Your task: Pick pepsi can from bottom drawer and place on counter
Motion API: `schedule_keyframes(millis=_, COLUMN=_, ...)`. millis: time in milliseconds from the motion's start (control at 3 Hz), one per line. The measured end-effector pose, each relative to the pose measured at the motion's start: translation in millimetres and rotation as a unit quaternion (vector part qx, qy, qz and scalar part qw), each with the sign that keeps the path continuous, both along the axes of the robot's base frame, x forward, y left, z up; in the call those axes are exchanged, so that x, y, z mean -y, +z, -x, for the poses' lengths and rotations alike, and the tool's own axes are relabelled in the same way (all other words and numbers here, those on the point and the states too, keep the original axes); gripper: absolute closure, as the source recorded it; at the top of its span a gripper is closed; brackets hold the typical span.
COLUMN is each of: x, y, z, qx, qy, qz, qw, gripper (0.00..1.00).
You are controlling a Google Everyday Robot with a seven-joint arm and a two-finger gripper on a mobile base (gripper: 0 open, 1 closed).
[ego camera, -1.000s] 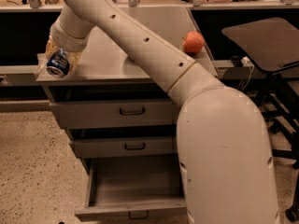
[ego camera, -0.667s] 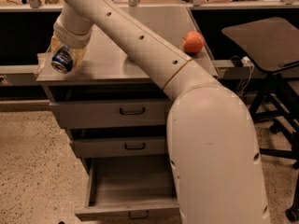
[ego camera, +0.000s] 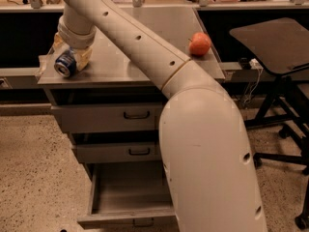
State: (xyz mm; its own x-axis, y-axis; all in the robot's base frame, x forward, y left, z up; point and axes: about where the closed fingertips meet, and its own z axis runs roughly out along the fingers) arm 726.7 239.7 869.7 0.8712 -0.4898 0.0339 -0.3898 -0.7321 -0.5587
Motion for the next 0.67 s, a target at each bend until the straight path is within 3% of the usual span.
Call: schedule_keyframes(millis=667, x=0.0, y=-0.1, z=0.0, qx=0.000, qy=0.000, qz=0.000, qw=1.0000, gripper=0.00)
